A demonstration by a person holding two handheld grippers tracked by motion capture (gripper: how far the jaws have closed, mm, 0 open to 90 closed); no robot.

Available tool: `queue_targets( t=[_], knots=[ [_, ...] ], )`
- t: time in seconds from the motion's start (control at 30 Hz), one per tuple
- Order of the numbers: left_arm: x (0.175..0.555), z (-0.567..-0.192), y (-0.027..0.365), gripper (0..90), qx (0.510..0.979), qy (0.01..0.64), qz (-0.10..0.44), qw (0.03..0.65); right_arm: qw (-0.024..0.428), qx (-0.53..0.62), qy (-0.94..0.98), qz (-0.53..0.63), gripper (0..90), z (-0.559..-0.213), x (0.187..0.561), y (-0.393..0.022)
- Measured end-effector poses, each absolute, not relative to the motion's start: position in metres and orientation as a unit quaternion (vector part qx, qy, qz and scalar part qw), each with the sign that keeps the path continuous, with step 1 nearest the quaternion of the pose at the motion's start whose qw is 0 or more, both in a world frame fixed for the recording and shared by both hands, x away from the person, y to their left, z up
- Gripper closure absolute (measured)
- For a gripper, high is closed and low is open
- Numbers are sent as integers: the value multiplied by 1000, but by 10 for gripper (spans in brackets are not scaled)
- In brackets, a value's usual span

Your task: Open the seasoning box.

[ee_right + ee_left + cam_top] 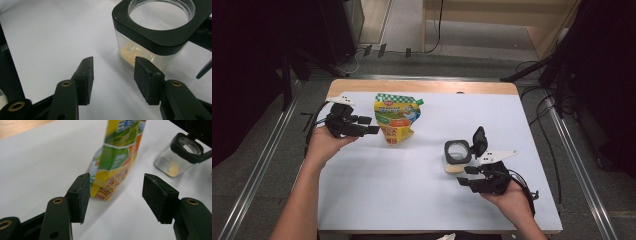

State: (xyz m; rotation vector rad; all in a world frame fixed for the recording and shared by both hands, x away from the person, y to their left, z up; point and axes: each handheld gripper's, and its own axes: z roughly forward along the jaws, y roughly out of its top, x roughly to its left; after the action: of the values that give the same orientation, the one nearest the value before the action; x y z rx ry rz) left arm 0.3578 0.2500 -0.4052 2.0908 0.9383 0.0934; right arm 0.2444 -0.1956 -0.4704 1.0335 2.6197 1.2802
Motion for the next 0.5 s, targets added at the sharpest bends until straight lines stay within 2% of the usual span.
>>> queue_targets(
  t=[0.5],
  knots=[
    [389,-410,217,421,847,351,43,398,26,334,847,413,514,-472,237,-196]
  ],
)
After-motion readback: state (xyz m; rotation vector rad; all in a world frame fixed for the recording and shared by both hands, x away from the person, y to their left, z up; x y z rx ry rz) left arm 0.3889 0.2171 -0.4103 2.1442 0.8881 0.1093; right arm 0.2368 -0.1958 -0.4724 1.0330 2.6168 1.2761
